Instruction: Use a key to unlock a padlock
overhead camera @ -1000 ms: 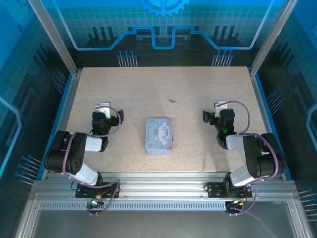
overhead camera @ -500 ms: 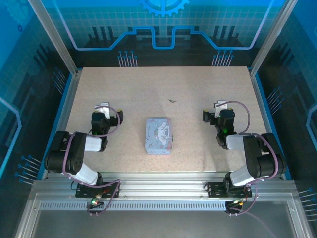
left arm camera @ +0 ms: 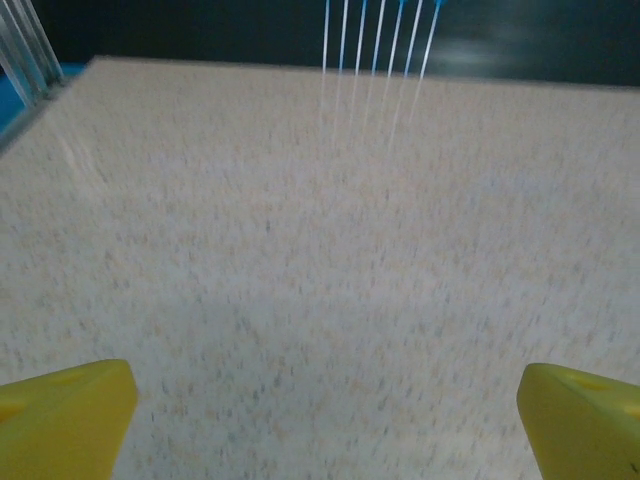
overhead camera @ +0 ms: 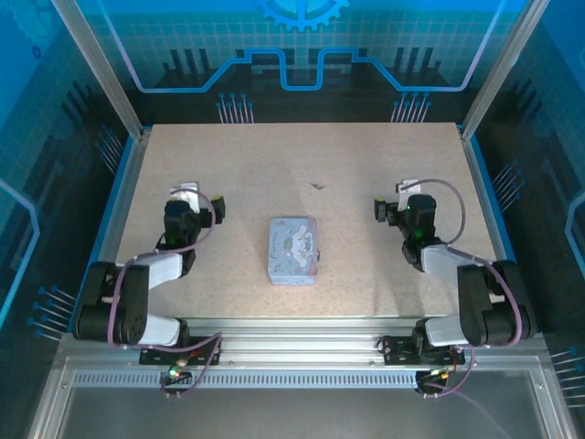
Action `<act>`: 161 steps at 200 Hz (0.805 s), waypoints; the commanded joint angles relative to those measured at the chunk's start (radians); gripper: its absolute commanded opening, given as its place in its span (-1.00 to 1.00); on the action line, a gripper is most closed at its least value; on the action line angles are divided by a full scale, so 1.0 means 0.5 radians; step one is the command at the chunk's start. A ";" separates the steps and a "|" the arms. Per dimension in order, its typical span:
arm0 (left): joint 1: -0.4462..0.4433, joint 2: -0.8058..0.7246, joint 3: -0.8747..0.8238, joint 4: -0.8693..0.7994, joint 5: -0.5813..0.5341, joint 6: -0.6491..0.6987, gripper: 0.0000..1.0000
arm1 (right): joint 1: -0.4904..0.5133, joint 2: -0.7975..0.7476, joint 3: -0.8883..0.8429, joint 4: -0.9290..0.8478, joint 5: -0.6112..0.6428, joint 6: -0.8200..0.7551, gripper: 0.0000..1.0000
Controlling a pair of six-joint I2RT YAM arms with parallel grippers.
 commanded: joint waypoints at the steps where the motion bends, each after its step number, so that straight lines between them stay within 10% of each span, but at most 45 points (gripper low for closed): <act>1: 0.006 -0.213 0.196 -0.470 -0.065 -0.187 0.98 | -0.042 -0.149 0.152 -0.336 -0.163 0.068 0.99; 50: 0.023 -0.627 0.214 -0.828 0.233 -1.208 0.98 | -0.046 -0.301 0.417 -0.764 -0.648 0.462 1.00; 161: -0.578 -1.313 -0.035 -1.897 0.767 -1.491 0.70 | 0.111 0.368 1.046 -1.383 -1.566 0.751 0.82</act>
